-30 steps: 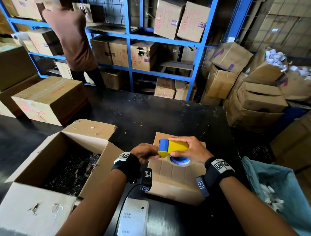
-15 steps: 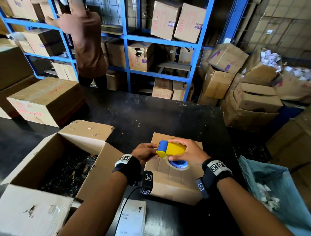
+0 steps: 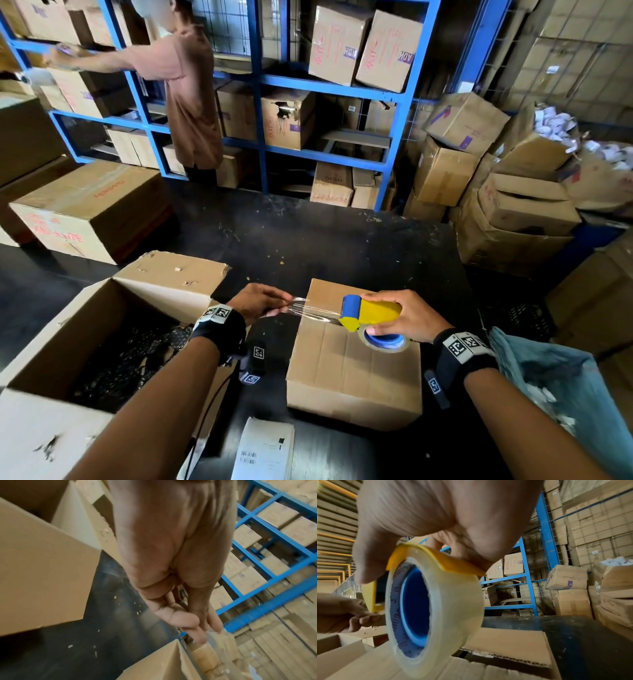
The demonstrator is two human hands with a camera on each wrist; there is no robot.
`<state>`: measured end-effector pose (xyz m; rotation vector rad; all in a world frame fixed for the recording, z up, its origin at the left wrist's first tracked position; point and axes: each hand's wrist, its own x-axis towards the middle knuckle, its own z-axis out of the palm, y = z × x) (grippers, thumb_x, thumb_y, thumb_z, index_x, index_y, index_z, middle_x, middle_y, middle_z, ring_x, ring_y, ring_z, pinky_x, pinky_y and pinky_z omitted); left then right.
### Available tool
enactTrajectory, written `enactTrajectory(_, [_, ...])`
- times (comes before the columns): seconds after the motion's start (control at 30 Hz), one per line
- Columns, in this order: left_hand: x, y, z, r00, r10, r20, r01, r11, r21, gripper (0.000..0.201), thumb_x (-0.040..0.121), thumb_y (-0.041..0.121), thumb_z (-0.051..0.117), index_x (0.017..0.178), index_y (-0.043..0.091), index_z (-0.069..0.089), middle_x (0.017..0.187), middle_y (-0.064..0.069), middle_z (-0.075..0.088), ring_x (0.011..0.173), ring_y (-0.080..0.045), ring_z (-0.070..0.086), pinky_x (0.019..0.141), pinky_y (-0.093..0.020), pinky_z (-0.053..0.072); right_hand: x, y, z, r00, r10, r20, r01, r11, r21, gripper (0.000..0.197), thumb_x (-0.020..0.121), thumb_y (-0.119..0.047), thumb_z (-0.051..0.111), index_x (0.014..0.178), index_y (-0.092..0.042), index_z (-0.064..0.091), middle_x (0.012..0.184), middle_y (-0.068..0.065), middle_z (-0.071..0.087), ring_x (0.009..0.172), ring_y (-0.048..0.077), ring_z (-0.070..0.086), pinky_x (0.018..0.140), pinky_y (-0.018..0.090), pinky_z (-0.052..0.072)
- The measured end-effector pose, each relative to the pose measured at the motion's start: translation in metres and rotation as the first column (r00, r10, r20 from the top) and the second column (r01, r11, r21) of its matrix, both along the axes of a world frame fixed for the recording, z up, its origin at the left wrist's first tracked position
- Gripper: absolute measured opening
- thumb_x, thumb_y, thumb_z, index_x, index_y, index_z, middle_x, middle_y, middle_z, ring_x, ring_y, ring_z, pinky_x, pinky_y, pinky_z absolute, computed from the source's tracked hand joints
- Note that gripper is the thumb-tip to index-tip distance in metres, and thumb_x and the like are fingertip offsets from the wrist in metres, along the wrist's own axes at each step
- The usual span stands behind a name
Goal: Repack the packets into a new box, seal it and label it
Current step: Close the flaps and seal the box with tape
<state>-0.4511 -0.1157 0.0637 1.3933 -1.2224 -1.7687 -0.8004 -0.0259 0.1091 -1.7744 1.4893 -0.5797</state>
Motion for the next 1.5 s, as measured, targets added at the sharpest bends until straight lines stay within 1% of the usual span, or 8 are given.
enactTrajectory(0.23, [-0.006,-0.006,-0.032,0.988,-0.091,0.123,0.107,0.986,-0.129,0.014,0.09,0.005,0.071,0.098,0.012,0.08,0.097,-0.008,0.078,0.086,-0.018,0.071,0.084,-0.03,0.058,0.002,-0.021,-0.015,0.986,0.053,-0.158,-0.056,0.998,-0.015,0.082,0.051,-0.072,0.089,0.126,-0.043,0.069,0.121,-0.029,0.069,0.113,-0.01,0.063,0.102,0.031,0.052])
enactTrajectory(0.37, [-0.003,-0.01,-0.041,0.983,-0.123,0.137,0.141,0.981,-0.132,0.023,0.084,0.01,0.078,0.108,0.012,0.077,0.096,-0.008,0.079,0.082,-0.013,0.072,0.075,-0.024,0.054,0.004,-0.033,-0.018,0.972,0.086,-0.219,-0.089,0.996,-0.002,0.078,0.056,-0.065,0.09,0.127,-0.04,0.069,0.121,-0.026,0.07,0.112,-0.007,0.063,0.101,0.03,0.052])
enactTrajectory(0.67, [-0.001,-0.017,-0.063,0.981,-0.11,0.16,0.131,0.983,-0.128,0.026,0.08,0.011,0.082,0.106,0.013,0.079,0.086,-0.006,0.078,0.064,-0.005,0.061,0.06,-0.019,0.044,0.008,-0.046,-0.023,0.943,0.15,-0.298,-0.151,0.988,0.018,0.074,0.061,-0.06,0.089,0.127,-0.034,0.07,0.123,-0.02,0.07,0.11,0.001,0.065,0.097,0.028,0.053])
enactTrajectory(0.77, [0.0,-0.016,-0.069,0.983,-0.115,0.145,0.133,0.983,-0.123,0.027,0.081,0.01,0.081,0.107,0.014,0.078,0.09,-0.005,0.079,0.067,-0.005,0.064,0.059,-0.017,0.046,0.01,-0.045,-0.025,0.928,0.169,-0.333,-0.17,0.985,0.026,0.072,0.062,-0.062,0.089,0.127,-0.036,0.07,0.124,-0.02,0.07,0.11,0.001,0.064,0.095,0.024,0.052])
enactTrajectory(0.93, [-0.001,-0.017,-0.078,0.989,-0.093,0.111,0.105,0.989,-0.109,0.03,0.079,0.012,0.082,0.109,0.016,0.078,0.095,-0.006,0.079,0.079,-0.013,0.068,0.063,-0.02,0.046,0.012,-0.044,-0.025,0.92,0.173,-0.352,-0.175,0.984,0.026,0.07,0.065,-0.058,0.089,0.128,-0.035,0.07,0.126,-0.02,0.069,0.11,-0.003,0.061,0.085,0.003,0.039])
enactTrajectory(1.2, [-0.001,-0.018,-0.095,0.994,-0.075,0.074,0.078,0.996,-0.037,0.03,0.078,0.013,0.083,0.107,0.018,0.079,0.097,-0.01,0.078,0.079,-0.015,0.065,0.063,-0.021,0.043,0.015,-0.05,-0.032,0.896,0.182,-0.405,-0.178,0.983,0.048,0.075,0.061,-0.071,0.081,0.129,-0.042,0.067,0.127,-0.022,0.069,0.114,0.004,0.064,0.096,0.029,0.052])
enactTrajectory(1.33, [-0.001,-0.015,-0.108,0.997,-0.039,0.07,0.039,0.999,0.001,0.03,0.076,0.016,0.085,0.106,0.02,0.079,0.098,-0.012,0.078,0.083,-0.021,0.059,0.063,-0.023,0.041,0.014,-0.05,-0.034,0.893,0.186,-0.41,-0.178,0.982,0.058,0.078,0.06,-0.074,0.079,0.13,-0.041,0.067,0.127,-0.022,0.068,0.114,0.004,0.063,0.096,0.031,0.053])
enactTrajectory(1.5, [-0.012,-0.008,-0.119,1.0,-0.025,0.009,0.025,0.997,0.067,0.032,0.08,0.009,0.081,0.111,0.013,0.076,0.106,-0.02,0.075,0.089,-0.019,0.072,0.056,-0.018,0.044,0.015,-0.05,-0.034,0.893,0.183,-0.411,-0.172,0.983,0.064,0.078,0.061,-0.072,0.081,0.13,-0.041,0.066,0.129,-0.021,0.068,0.115,0.005,0.063,0.097,0.03,0.052])
